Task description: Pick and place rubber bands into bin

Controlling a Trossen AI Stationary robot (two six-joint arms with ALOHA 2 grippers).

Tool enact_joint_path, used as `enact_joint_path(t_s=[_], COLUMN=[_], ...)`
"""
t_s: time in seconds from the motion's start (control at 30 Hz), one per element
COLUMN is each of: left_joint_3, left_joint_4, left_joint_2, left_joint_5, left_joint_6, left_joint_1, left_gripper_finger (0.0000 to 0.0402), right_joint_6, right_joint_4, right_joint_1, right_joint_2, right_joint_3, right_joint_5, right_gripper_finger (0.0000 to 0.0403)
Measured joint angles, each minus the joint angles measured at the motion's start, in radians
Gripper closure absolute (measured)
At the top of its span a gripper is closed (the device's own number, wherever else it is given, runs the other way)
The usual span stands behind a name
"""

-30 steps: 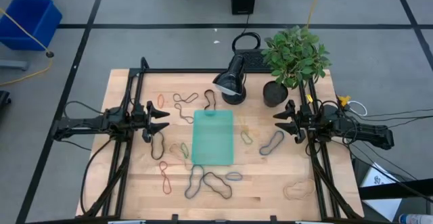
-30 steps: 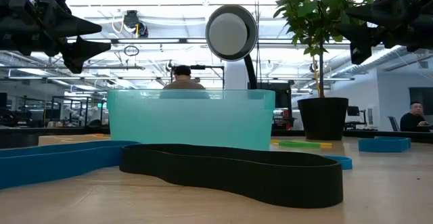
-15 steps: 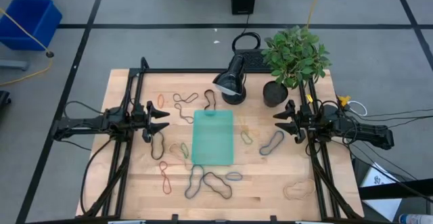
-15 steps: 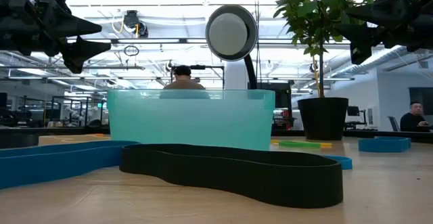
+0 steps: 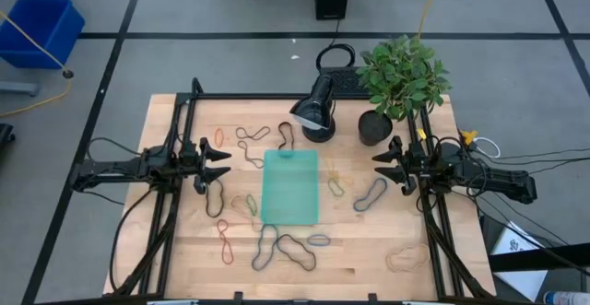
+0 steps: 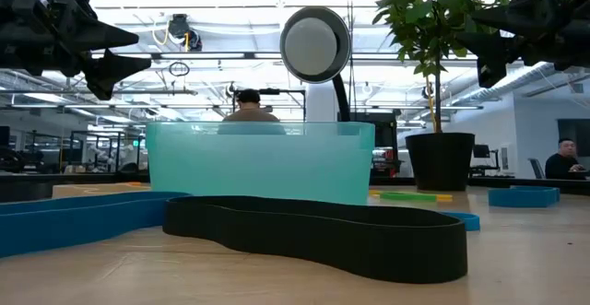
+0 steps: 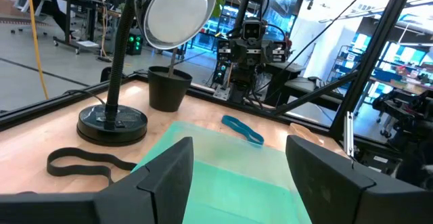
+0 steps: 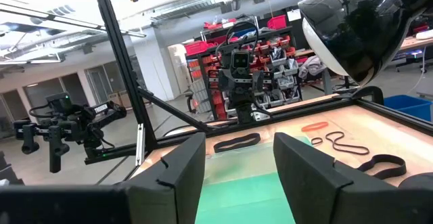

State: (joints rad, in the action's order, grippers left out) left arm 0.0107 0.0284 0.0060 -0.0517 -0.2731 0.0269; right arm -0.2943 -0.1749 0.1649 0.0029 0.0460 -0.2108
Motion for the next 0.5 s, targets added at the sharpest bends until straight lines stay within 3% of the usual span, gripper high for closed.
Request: enact_joint_path(t_s=[0.5], left_joint_3=[0.0], left_joint_4=[0.0], left_joint_2=[0.0], left_joint_5=[0.0], left_joint_6=[0.0], left_joint_1=[0.0], left_gripper_finger=[0.016], right_joint_6=[0.0], right_joint_4=[-0.001], right_joint_1=[0.0], right_joint_2=[0.0], right_joint_3=[0.0], right_joint_5=[0.052], right_gripper_finger=[0.0234])
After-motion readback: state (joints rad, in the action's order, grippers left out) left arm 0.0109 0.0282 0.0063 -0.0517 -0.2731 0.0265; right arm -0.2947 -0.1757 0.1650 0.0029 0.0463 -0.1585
